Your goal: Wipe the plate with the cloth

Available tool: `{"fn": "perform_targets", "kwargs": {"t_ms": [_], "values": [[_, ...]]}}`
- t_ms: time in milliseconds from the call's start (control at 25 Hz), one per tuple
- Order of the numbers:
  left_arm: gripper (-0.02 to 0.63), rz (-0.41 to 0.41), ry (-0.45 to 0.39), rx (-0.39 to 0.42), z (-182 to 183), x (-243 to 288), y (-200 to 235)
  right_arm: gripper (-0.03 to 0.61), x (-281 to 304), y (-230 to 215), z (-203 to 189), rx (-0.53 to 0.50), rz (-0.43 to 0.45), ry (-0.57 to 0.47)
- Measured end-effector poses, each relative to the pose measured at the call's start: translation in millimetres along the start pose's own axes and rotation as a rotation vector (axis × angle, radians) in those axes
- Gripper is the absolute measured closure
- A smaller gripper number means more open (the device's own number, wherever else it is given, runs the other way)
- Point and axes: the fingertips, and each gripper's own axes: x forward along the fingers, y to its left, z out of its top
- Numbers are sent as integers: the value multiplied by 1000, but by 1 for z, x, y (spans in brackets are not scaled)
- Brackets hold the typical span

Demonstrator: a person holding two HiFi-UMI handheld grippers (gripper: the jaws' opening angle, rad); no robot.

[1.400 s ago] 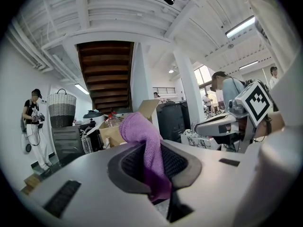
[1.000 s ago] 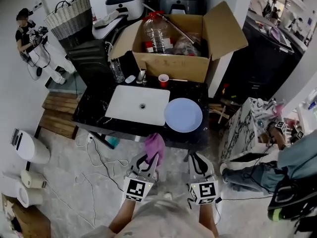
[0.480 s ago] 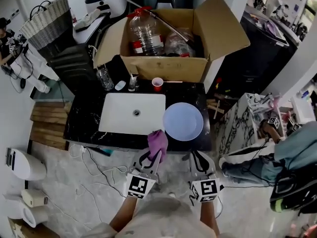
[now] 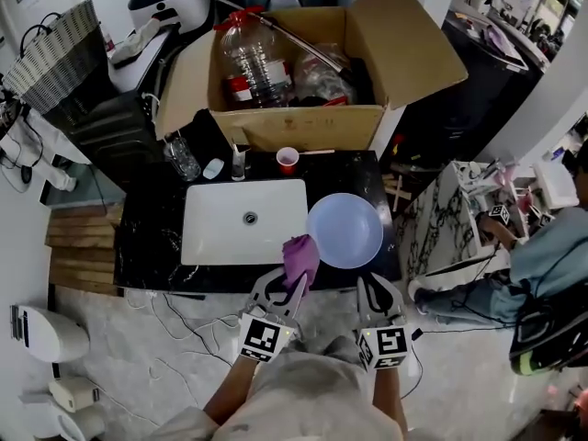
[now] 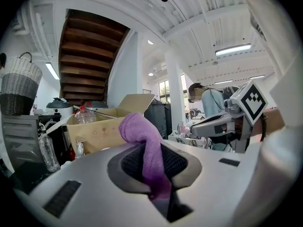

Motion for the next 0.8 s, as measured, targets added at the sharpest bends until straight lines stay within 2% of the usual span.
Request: {"fn": "perform_targets", "kwargs": {"t_ms": [360,560,800], "values": [[555,-46,6,-5,0,34,21,535,29,-15,5,-3,-37,29],[555,-67,16,-43,0,51,26,535,47,-26,1,-9,-28,46],[555,-52,38,-55,0,79,29,535,74,-47,2,-8,15,34]]}}
